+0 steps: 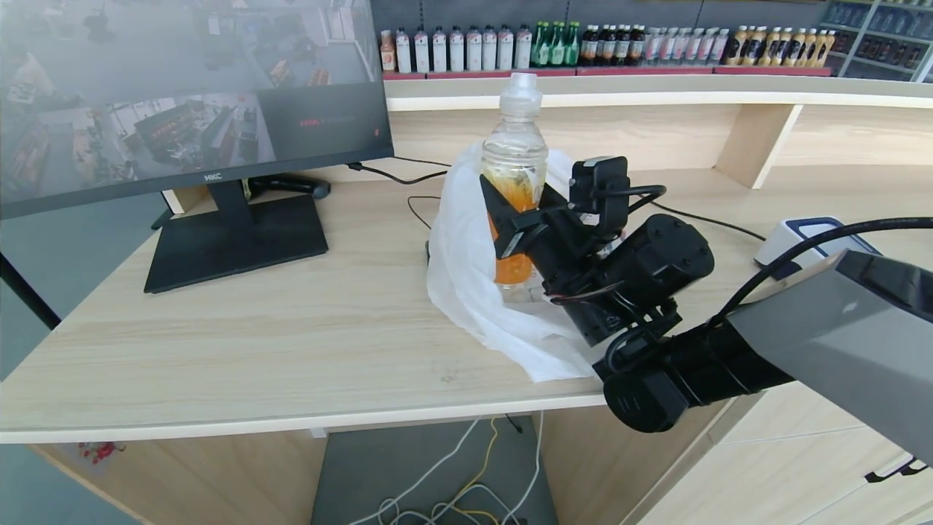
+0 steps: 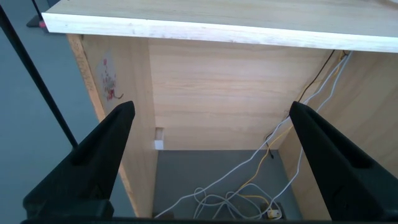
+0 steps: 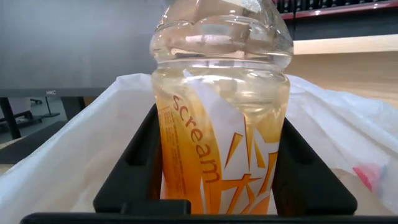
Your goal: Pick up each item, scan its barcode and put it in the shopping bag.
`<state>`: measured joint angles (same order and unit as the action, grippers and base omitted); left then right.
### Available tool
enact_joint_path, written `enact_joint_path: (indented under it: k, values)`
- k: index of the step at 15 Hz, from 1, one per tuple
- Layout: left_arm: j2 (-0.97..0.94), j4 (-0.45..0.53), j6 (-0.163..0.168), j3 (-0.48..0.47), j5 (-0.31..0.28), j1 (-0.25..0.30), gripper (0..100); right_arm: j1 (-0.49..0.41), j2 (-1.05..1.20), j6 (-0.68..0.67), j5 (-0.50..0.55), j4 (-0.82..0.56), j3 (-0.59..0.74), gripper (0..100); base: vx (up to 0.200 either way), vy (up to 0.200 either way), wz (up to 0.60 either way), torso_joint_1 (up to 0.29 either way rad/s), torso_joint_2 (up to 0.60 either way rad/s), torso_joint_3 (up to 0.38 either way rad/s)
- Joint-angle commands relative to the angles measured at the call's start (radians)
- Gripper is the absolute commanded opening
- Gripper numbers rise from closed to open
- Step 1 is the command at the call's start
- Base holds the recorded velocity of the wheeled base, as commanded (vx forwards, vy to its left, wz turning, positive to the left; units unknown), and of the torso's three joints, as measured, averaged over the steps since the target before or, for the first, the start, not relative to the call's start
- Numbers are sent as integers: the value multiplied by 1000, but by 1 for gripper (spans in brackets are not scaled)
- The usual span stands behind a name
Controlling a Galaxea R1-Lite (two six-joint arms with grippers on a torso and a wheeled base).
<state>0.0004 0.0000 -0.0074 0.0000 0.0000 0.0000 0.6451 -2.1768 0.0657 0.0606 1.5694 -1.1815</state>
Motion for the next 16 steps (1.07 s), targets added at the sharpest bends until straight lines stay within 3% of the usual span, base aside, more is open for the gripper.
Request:
enact_joint_path:
  k: [1,16]
  values:
    - [0,0,0,0,0,0,100,-1,-5,0,1,1,8,0,0,0,0,0,0,0]
    - [0,0,-2,0,0,0,100,7,-9,2,5,1,91,0,0,0,0,0,0,0]
